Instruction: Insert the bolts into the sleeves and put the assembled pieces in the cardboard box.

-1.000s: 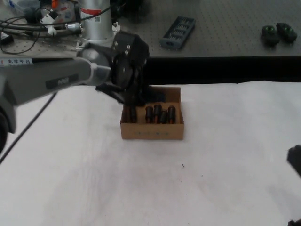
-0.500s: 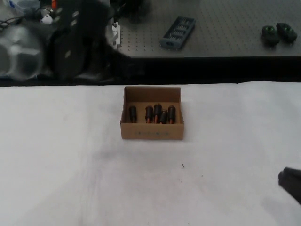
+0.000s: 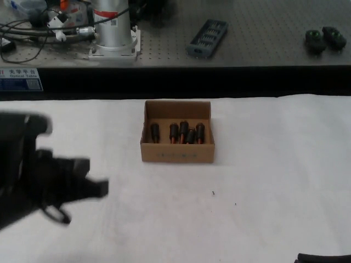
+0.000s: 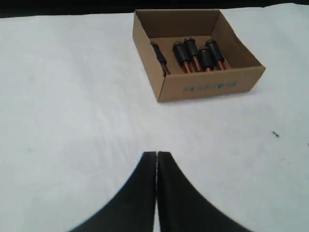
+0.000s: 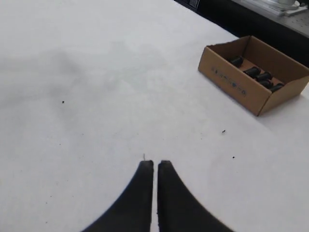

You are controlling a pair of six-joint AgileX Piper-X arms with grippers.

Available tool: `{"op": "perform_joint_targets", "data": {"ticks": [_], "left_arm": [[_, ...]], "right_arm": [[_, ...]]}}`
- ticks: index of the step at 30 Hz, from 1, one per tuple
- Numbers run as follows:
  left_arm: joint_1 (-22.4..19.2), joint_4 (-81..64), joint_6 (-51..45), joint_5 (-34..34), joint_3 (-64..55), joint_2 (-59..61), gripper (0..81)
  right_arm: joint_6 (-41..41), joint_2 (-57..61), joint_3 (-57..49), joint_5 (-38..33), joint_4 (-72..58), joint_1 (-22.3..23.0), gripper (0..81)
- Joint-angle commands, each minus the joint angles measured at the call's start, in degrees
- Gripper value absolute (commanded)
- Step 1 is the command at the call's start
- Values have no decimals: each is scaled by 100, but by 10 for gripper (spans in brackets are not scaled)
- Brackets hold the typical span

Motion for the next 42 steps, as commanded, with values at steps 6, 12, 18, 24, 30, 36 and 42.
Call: {"op": "perform_joint_targets", "data": {"ticks": [6,12,18,24,30,36,42], "left_arm": [[12,-128,-35,43,1130,-1755,6],[12,-121,-35,43,1752,-2335,6],[12,-55,-35,43,2221,-2350,6],[-34,586,-35,42,2280,-2932,6],[307,1369,-35,47,2280,-3722,6],[1117,1432,-35,47,2280,-4466,6],[1287,1432,-35,47,2280,-5159,6]], "right_arm": [[-42,-34,66,-35,-332,-28,37],[-42,-34,66,-35,-332,-28,37],[-42,-34,66,-35,-332,-28,37],[-42,-497,338,-35,-375,-274,37],[-42,-961,338,-18,422,-1459,37],[-42,-979,338,-18,614,-2663,37],[-42,-979,338,-18,614,-3892,37]]}}
